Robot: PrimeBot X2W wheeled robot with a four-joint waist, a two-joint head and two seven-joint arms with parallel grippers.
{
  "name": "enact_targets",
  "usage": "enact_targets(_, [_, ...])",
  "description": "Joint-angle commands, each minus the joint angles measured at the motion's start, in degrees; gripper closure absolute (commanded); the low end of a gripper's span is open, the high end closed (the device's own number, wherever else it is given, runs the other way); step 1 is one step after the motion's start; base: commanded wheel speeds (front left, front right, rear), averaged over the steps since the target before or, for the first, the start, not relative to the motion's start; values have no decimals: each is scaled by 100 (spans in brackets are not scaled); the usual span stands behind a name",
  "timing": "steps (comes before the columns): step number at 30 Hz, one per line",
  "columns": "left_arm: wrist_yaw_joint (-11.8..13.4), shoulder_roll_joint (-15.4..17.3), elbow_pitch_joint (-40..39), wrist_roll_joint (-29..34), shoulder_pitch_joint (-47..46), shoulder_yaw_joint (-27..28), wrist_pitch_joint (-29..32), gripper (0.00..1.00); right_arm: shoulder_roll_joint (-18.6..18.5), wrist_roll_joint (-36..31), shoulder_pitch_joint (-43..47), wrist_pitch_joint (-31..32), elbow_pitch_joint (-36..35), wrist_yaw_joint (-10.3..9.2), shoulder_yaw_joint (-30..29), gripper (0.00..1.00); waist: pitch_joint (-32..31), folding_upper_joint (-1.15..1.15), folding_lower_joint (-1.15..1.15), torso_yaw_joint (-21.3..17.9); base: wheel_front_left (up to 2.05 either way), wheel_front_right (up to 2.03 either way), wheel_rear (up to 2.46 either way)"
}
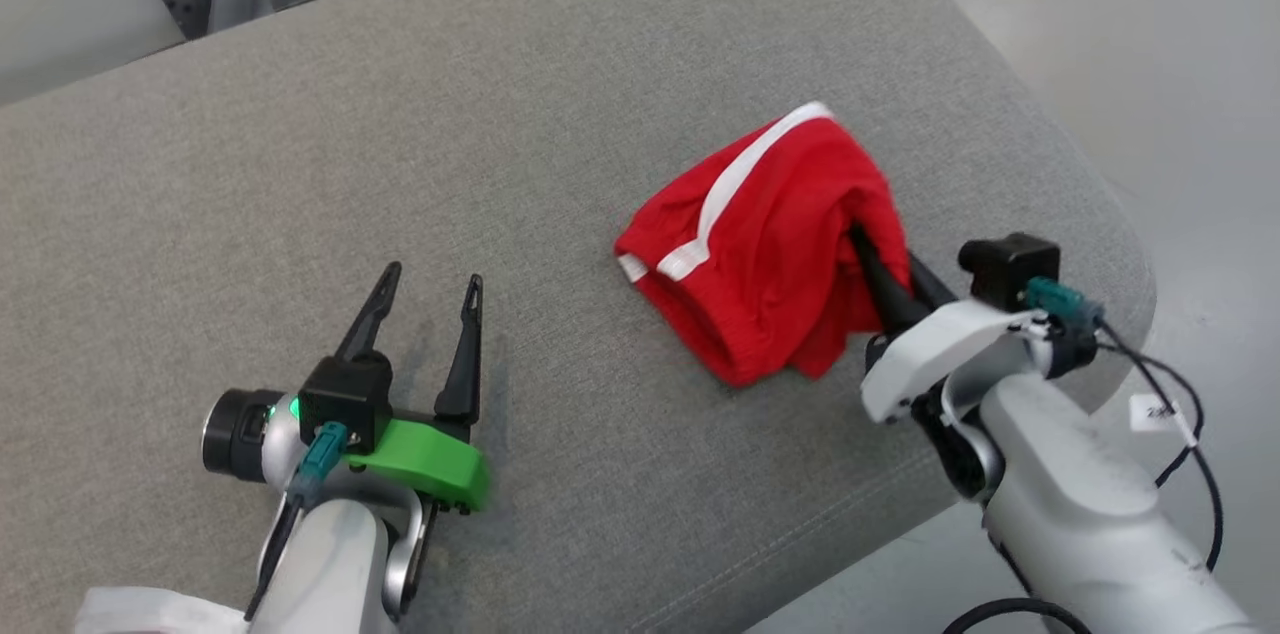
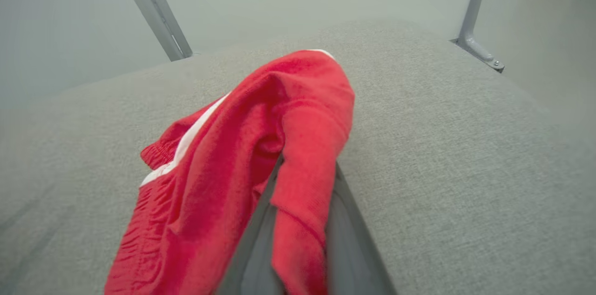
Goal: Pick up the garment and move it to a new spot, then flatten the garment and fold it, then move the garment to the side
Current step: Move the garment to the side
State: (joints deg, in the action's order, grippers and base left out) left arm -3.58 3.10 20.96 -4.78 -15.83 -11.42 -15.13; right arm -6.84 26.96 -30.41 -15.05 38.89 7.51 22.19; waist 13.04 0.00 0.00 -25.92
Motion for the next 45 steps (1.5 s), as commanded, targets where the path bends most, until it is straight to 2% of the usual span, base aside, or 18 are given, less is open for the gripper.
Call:
enact_targets(1, [-24, 122, -62, 83, -150, 46, 0, 0, -103, -117, -297, -18, 79, -4, -150, 100, 797, 0, 0, 599, 0, 0, 0])
enact_targets(8, [-34, 344, -180, 325, -500, 91, -1, 0, -709, -433, -1222, -18, 779, -5, -1238, 100, 1572, 0, 0, 1144, 0, 0, 0])
enact_targets(14, [9, 441, -278, 391, -680, 97, -1, 0, -1109, -839, -1532, -17, 1422, -6, -2055, 100, 1839, 0, 0, 1370, 0, 0, 0])
enact_targets(15, [18, 450, -274, 385, -674, 108, 0, 0, -1142, -897, -1557, -18, 1556, -6, -2193, 67, 1843, 0, 0, 1379, 0, 0, 0])
enact_targets(16, [24, 453, -257, 374, -667, 114, 2, 0, -1180, -948, -1564, -18, 1718, -6, -2352, 0, 1835, 0, 0, 1385, 0, 0, 0])
enact_targets(18, [34, 450, -238, 366, -657, 116, 4, 0, -1212, -1033, -1568, -18, 1845, -6, -2485, 0, 1816, 0, 0, 1386, 0, 0, 0])
enact_targets(22, [57, 399, -149, 323, -591, 88, 7, 0, -1412, -1461, -1455, -18, 2032, -7, -3275, 0, 1660, 0, 0, 1375, 0, 0, 0])
enact_targets(25, [72, 329, -132, 272, -529, 94, 8, 0, -1434, -1922, -1274, -18, 1713, -7, -3895, 0, 1474, 0, 0, 1362, 0, 0, 0])
enact_targets(29, [111, 236, -127, 170, -421, 156, 6, 0, -1121, -2382, -967, -18, 893, -7, -4291, 0, 1150, 0, 0, 1356, 0, 0, 0])
enact_targets(32, [152, 178, -134, 75, -328, 261, 3, 0, -762, -2526, -673, -18, 236, -6, -4126, 0, 878, 0, 0, 1372, 0, 0, 0])
enact_targets(37, [247, 106, -77, -59, -73, 535, 3, 0, -321, -2263, -76, -18, -551, -7, -3229, 0, 420, 0, 0, 1488, 0, 0, 0])
enact_targets(41, [317, 75, -13, -102, 127, 791, 3, 0, -141, -2000, 391, -18, -948, -6, -2558, 0, 106, 0, 0, 1643, 0, 0, 0])
enact_targets(45, [351, 48, 89, -157, 362, 1015, 3, 0, 27, -1783, 755, -18, -1158, -6, -2319, 0, -189, 0, 0, 1818, 0, 0, 0])
